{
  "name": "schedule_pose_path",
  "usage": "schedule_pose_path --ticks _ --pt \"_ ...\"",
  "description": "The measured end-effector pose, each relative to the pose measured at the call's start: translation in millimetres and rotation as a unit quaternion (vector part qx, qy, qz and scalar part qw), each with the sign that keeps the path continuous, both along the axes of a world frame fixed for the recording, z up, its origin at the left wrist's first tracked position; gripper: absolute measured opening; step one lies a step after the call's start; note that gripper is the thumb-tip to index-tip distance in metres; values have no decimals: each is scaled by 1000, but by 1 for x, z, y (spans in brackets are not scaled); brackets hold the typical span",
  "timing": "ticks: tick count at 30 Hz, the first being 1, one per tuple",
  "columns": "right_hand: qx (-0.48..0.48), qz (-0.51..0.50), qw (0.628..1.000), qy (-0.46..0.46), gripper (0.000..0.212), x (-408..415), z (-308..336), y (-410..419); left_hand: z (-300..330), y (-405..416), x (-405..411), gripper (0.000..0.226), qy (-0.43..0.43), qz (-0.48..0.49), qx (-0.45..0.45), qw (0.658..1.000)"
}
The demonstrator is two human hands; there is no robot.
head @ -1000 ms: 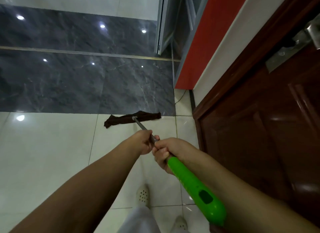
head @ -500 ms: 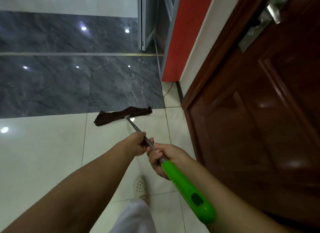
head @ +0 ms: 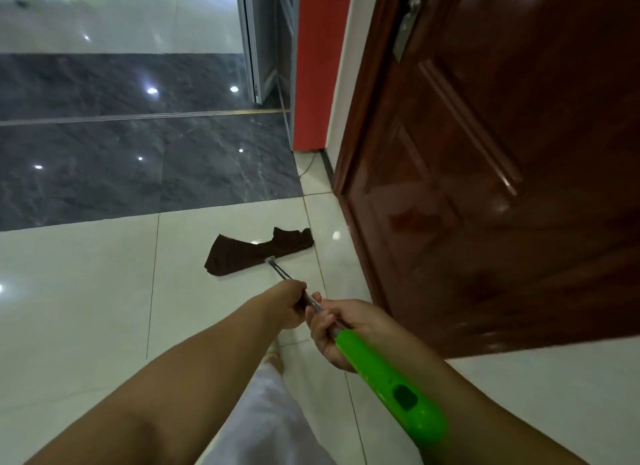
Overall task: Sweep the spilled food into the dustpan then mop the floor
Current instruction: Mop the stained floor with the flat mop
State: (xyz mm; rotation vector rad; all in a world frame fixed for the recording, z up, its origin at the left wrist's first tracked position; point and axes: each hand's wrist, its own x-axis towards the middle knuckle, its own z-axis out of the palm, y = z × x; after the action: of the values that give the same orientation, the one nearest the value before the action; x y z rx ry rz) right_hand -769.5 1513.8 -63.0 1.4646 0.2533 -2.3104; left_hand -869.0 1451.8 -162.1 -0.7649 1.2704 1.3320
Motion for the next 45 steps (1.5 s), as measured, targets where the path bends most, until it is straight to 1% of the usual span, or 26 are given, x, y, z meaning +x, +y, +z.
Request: schedule_pose_path --ticks 3,5,8,10,13,15,17,18,21,24,29,31,33,35,37,43,45 --pt "-15 -29 999 13 23 70 2 -15 8 -17 69 27 7 -18 4 1000" --pt "-22 -40 999 23 20 108 5 -24 13 -28 107 25 0 -9 21 1000" --pt "-26 -61 997 25 9 153 15 -34 22 -41 151 26 3 -14 30 999" --pt "-25 -76 996 25 13 177 23 -39 28 -48 176 27 -5 -22 37 999" --pt "-15 -97 995 6 14 207 37 -42 32 -54 206 24 -26 -14 42 999" --pt "-24 -107 994 0 14 224 45 -45 32 -56 222 25 -35 -13 37 999" --pt "-29 -101 994 -4 24 238 51 -48 34 -60 235 29 -40 -17 28 999" --pt "-30 -94 995 -8 24 243 52 -49 34 -62 239 30 -39 -20 23 999" --pt "-39 -66 997 -16 7 248 57 -52 33 -67 245 29 -37 -16 14 999" --pt "-34 -39 998 -19 18 240 55 -53 31 -69 238 30 -34 3 27 999" --pt "-10 -5 1000 -21 20 205 52 -61 27 -77 207 30 -39 8 49 998" --pt "1 3 1000 -22 16 184 50 -67 23 -83 188 27 -49 26 60 997" --pt "6 11 1000 -17 13 161 45 -74 18 -89 165 28 -59 45 73 995" --pt "5 10 1000 -11 17 136 36 -80 13 -93 138 30 -64 63 72 993" --pt "2 9 1000 -4 20 110 29 -86 9 -95 111 27 -64 74 74 992" --pt "39 62 997 -19 28 18 4 -96 -8 -100 23 13 -41 65 67 995" --pt "53 90 994 -18 31 -18 -1 -97 -11 -100 -10 12 -34 64 68 995"
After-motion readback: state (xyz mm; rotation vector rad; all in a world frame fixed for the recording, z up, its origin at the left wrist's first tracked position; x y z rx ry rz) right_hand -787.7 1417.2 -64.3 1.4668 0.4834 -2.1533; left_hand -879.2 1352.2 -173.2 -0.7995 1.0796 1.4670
